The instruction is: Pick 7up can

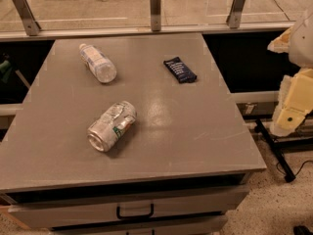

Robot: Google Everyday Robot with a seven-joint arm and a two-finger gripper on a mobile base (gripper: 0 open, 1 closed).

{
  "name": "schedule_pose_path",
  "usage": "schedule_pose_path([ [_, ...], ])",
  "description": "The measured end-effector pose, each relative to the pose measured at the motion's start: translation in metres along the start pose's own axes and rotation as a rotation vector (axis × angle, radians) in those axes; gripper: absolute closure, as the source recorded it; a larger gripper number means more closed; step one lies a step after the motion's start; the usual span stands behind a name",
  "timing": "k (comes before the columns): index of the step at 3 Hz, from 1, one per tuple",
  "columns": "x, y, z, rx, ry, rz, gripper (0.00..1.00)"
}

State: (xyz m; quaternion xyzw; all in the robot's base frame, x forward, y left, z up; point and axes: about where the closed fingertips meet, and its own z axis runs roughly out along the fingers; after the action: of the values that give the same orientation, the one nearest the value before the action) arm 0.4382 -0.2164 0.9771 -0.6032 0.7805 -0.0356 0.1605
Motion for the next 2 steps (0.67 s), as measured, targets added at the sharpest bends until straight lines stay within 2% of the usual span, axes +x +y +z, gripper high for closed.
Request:
schedule_pose_path([
  [1, 0.0, 0.0, 0.0, 0.0, 0.0, 0.0, 0.0],
  [2, -0.034, -0.008, 0.02, -0.003, -0.056, -0.073, 0.0],
])
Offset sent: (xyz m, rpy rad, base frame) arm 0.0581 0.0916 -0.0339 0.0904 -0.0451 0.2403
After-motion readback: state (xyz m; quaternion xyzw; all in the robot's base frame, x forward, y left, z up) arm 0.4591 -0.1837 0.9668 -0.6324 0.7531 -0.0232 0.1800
